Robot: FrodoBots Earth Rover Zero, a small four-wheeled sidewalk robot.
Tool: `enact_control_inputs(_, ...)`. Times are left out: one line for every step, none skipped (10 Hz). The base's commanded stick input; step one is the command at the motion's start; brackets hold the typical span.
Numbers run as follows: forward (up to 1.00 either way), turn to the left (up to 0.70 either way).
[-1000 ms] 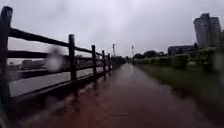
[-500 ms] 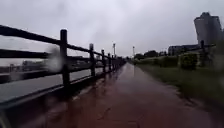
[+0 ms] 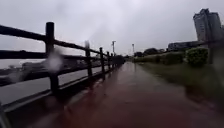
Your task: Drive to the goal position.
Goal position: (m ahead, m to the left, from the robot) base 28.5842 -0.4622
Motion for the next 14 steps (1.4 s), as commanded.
enact_control_inputs(1.0, -0.3)
enact_control_inputs(1.0, -0.36)
enact_control_inputs(1.0, -0.23)
enact_control_inputs(1.0, -0.11)
enact_control_inputs(1.0, -0.02)
enact_control_inputs(1.0, 0.01)
enact_control_inputs(1.0, 0.01)
enact_control_inputs(1.0, 0.01)
enact_control_inputs(1.0, 0.01)
enact_control_inputs(1.0, 0.01)
enact_control_inputs(1.0, 0.01)
enact_control_inputs(1.0, 0.01)
enact_control_inputs(1.0, 0.01)
enact_control_inputs(1.0, 0.01)
